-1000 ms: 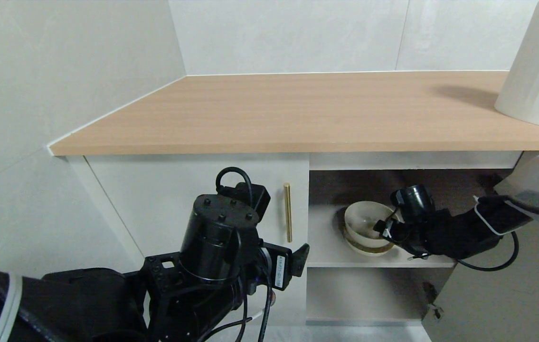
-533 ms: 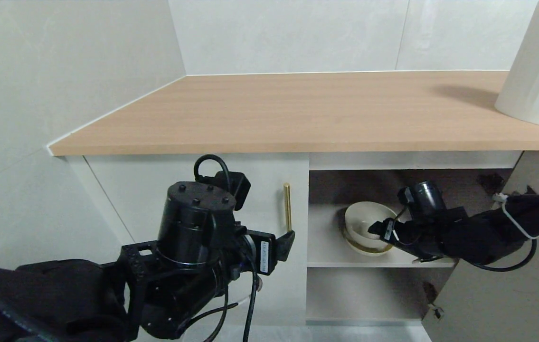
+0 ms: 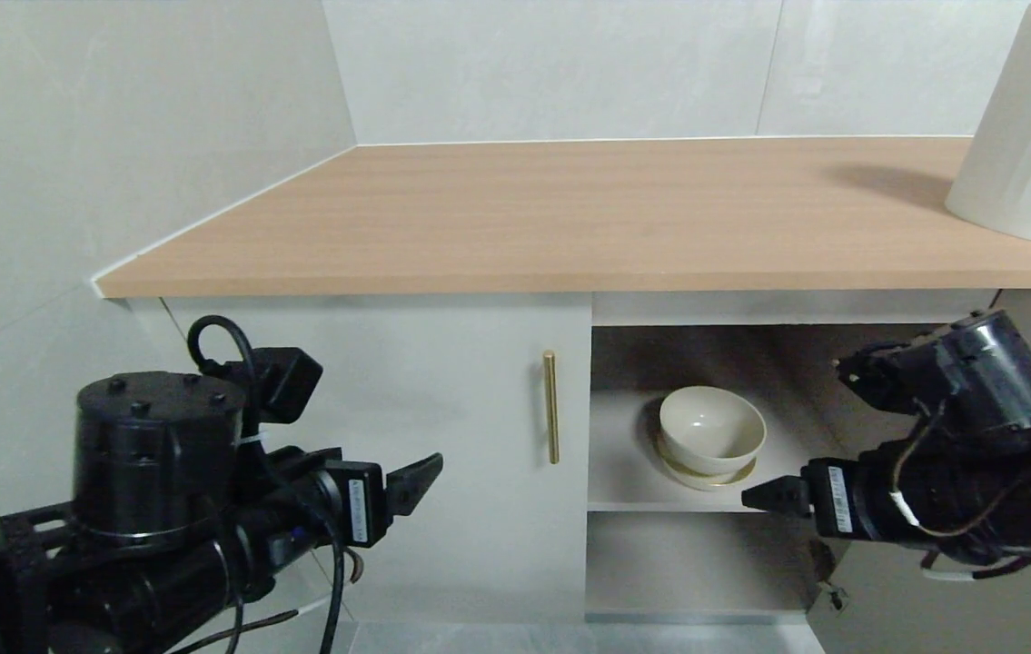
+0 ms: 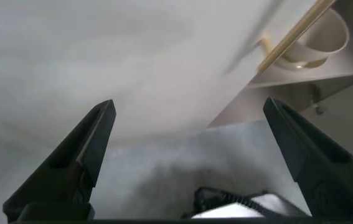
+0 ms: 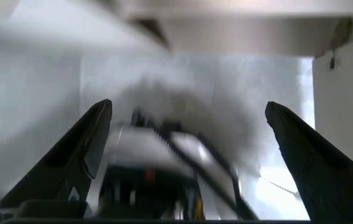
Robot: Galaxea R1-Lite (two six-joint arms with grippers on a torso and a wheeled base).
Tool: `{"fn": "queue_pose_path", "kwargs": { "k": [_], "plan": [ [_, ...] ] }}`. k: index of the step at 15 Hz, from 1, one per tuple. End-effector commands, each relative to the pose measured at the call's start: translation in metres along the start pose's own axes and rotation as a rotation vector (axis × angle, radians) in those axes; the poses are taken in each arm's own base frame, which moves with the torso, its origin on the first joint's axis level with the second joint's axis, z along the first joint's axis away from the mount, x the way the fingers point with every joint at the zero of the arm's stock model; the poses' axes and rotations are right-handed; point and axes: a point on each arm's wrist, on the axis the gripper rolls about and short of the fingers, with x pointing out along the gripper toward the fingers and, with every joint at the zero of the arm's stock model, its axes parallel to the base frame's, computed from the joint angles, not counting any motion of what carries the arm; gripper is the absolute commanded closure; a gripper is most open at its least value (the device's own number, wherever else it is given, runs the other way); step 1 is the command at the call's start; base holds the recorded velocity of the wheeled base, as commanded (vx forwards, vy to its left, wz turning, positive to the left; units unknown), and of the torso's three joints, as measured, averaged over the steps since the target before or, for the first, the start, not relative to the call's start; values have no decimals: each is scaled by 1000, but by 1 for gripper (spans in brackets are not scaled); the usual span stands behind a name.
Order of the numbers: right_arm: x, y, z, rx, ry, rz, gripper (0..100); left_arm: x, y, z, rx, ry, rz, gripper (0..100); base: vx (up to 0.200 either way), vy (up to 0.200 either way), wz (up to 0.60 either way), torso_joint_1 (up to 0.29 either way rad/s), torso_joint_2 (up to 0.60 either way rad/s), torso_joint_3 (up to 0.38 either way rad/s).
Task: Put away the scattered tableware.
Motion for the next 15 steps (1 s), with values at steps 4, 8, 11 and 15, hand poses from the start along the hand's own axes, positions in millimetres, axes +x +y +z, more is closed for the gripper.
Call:
{"fn": "queue_pose_path", "kwargs": {
  "k": [4, 8, 11, 15],
  "plan": [
    [-27, 1, -22, -53, 23, 59, 0, -30, 13, -5, -5, -8, 8, 0, 0, 0, 0, 0, 0, 0],
    [-25, 0, -25, -56, 34, 53, 0, -21, 12, -12, 2, 36, 21, 0, 0, 0, 0, 0, 0, 0],
    [-19, 0, -26, -57, 54, 42, 0, -21, 12, -12, -2, 37, 22, 0, -133, 0, 0, -3, 2, 2],
    [-17, 0, -27, -59, 62, 41, 0, -20, 12, -13, -1, 43, 24, 0, -200, 0, 0, 3, -2, 4]
  ]
}}
